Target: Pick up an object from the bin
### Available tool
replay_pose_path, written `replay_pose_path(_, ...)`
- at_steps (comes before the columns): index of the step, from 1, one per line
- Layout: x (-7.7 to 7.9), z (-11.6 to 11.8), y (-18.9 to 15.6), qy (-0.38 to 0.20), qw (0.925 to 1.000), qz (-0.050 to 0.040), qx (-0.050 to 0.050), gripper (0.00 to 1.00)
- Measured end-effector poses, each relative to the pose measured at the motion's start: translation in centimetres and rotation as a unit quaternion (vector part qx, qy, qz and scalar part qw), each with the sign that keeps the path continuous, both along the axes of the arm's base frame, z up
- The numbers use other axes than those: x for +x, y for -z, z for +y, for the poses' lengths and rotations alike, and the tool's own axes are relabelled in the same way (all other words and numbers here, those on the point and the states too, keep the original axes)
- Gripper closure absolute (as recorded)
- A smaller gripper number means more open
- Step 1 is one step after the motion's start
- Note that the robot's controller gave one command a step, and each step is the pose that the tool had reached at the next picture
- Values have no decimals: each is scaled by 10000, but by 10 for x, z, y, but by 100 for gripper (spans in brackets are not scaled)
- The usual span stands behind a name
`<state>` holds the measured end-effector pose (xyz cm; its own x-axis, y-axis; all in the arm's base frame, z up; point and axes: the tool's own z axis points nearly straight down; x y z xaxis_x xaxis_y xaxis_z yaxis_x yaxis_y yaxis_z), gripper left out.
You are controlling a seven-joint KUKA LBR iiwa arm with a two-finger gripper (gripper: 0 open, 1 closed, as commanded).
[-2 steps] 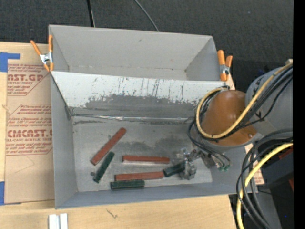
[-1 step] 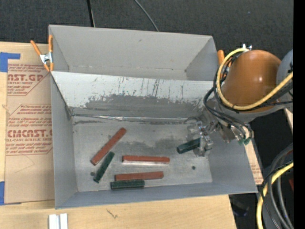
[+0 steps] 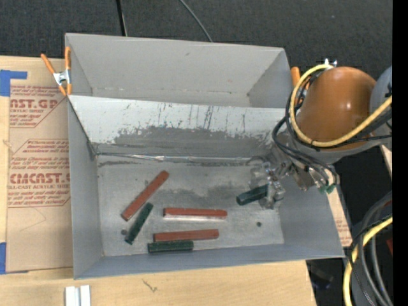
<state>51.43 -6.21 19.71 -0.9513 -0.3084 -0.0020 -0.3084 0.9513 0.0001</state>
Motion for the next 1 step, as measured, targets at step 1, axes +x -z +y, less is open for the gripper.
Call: replay_pose_path(1,1,0,-32,-314,9995,31,5,100)
